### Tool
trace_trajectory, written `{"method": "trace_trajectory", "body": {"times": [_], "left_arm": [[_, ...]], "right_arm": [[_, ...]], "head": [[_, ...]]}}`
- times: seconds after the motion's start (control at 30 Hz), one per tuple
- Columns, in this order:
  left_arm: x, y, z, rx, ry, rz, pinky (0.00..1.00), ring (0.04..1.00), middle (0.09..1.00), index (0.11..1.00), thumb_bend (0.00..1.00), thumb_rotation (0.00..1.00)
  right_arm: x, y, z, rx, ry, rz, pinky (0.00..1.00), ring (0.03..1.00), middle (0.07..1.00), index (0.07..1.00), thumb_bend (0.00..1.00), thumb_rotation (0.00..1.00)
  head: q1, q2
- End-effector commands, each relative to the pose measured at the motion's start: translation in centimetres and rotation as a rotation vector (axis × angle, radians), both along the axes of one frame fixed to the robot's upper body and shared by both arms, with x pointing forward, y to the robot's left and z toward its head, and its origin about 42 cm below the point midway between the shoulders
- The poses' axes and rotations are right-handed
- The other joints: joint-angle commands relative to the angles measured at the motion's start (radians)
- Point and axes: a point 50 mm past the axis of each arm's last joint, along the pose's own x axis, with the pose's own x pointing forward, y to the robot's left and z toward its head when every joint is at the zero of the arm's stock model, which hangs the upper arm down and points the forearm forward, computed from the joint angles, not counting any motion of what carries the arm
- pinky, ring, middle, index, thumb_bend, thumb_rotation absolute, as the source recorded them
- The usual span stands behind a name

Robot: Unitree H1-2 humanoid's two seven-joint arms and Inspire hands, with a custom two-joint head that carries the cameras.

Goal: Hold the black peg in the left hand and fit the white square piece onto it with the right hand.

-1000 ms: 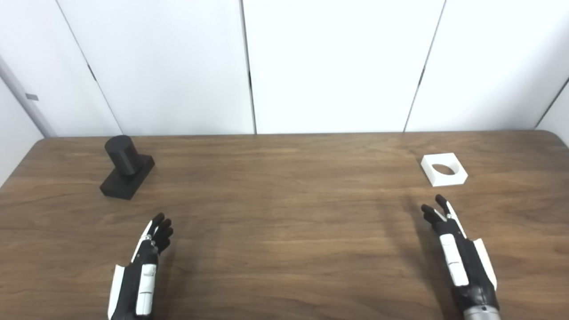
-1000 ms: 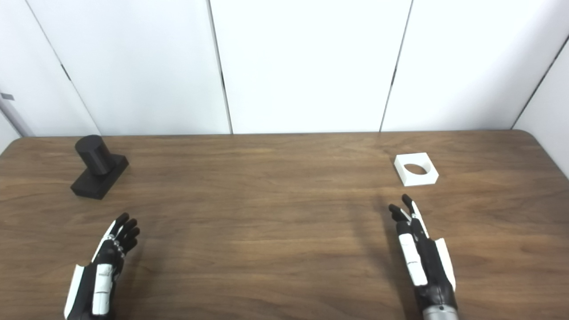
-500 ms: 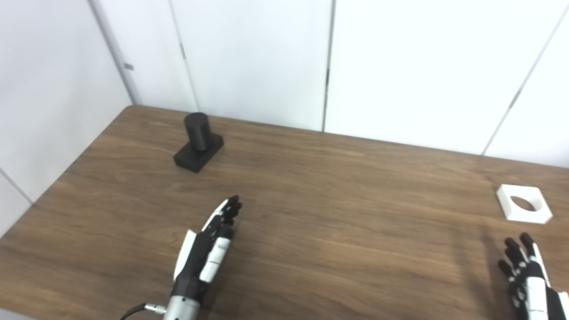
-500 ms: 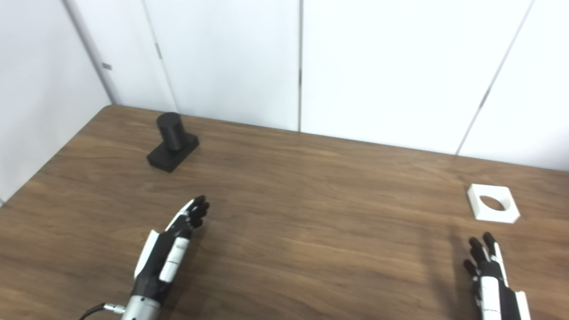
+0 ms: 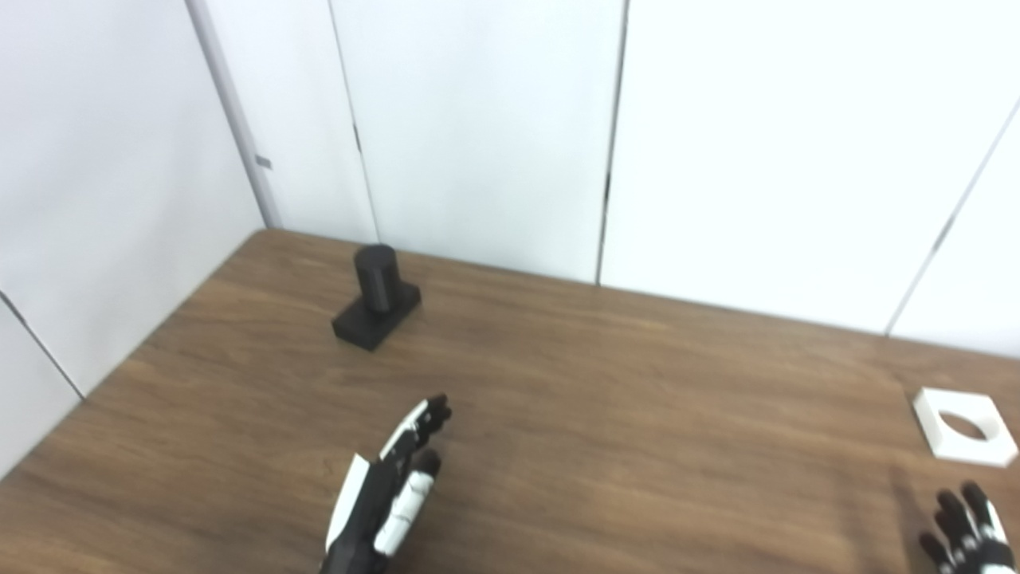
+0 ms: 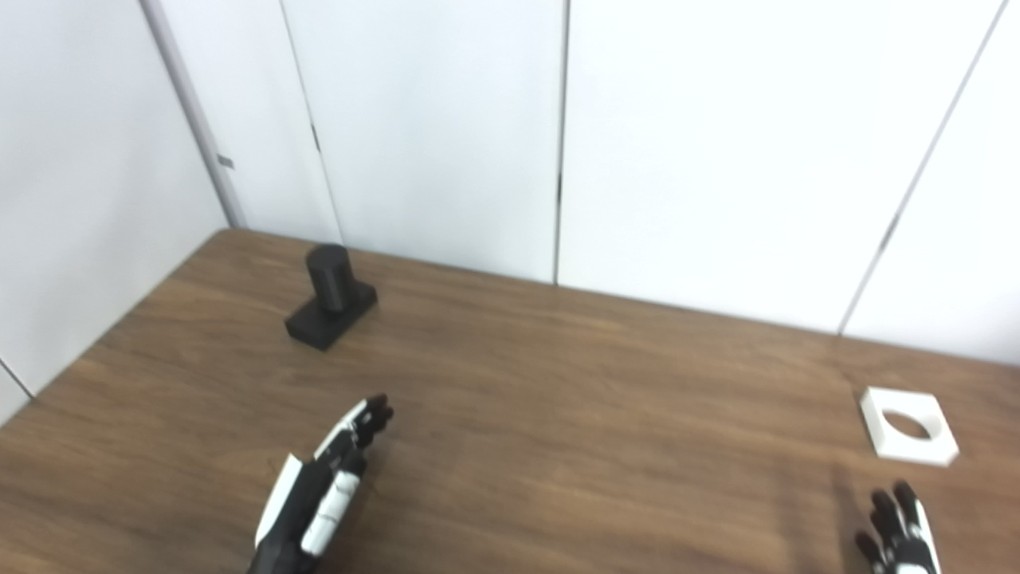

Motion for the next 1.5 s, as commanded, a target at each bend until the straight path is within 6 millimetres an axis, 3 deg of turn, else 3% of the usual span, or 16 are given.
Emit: {"method": "trace_trajectory", "body": {"times": [0.0,0.2,0.37,0.67,0.77,0.9,1.03,1.1,1.23,1.27,1.33,1.47], "left_arm": [[-0.6,-2.8,-1.9,-0.086,0.050,0.017,0.94,0.921,0.902,0.920,0.64,0.96],[-0.4,-3.0,-2.2,-0.094,0.063,0.016,0.89,0.909,0.907,0.919,0.65,0.96],[-0.2,-3.0,-2.3,-0.101,0.051,0.000,0.90,0.908,0.916,0.933,0.64,0.96],[-0.5,-2.9,-2.1,-0.082,0.050,0.007,0.90,0.939,0.918,0.930,0.64,0.98],[-0.5,-2.8,-2.0,-0.068,0.037,0.021,0.93,0.947,0.926,0.929,0.63,0.95],[-0.7,-2.2,-1.5,-0.039,0.005,0.063,0.89,0.924,0.918,0.918,0.61,0.81],[-0.5,-0.3,0.8,0.030,-0.047,0.120,0.93,0.952,0.934,0.930,0.67,0.60],[-0.1,0.9,2.1,0.117,-0.066,0.164,0.89,0.920,0.924,0.924,0.73,0.54],[1.5,4.6,5.6,0.284,-0.050,0.307,0.86,0.899,0.907,0.901,0.76,0.51],[2.0,5.4,6.4,0.321,-0.034,0.329,0.93,0.918,0.918,0.903,0.77,0.54],[3.1,6.8,7.5,0.385,-0.006,0.358,0.99,0.952,0.946,0.912,0.79,0.55],[5.2,8.8,8.5,0.451,0.039,0.398,0.97,0.978,0.964,0.918,0.80,0.51]], "right_arm": [[0.3,0.0,-0.1,-0.003,-0.009,0.010,0.90,0.959,0.950,0.984,0.58,1.00],[0.7,0.2,-0.2,-0.034,-0.006,-0.016,0.82,0.924,0.920,0.959,0.66,1.00],[0.9,0.5,0.1,-0.059,0.005,-0.046,0.72,0.830,0.841,0.909,0.60,1.00],[0.8,0.5,0.2,-0.077,-0.005,-0.050,0.67,0.811,0.830,0.901,0.62,1.00],[0.7,0.5,0.3,-0.087,-0.003,-0.050,0.66,0.811,0.832,0.902,0.62,1.00],[0.7,0.6,0.3,-0.096,-0.026,-0.024,0.68,0.840,0.856,0.917,0.67,1.00],[0.6,0.6,0.2,-0.099,-0.029,-0.005,0.72,0.876,0.881,0.928,0.66,1.00],[0.6,0.6,0.1,-0.108,-0.032,-0.002,0.73,0.880,0.884,0.930,0.67,1.00],[0.5,0.5,-0.1,-0.128,-0.021,0.011,0.76,0.889,0.897,0.945,0.66,1.00],[0.5,0.5,-0.2,-0.133,-0.022,0.012,0.76,0.888,0.901,0.942,0.65,1.00],[0.5,0.5,-0.2,-0.145,-0.022,0.015,0.75,0.881,0.911,0.937,0.65,1.00],[0.5,0.5,-0.3,-0.187,-0.019,0.017,0.73,0.875,0.907,0.916,0.66,1.00]], "head": [[0.001,0.001],[0.004,-0.012],[0.002,-0.013],[-0.010,-0.002],[-0.012,-0.003],[-0.002,-0.004],[0.007,-0.007],[0.014,-0.008],[0.016,-0.009],[0.014,-0.008],[0.009,-0.006],[0.004,-0.004]]}}
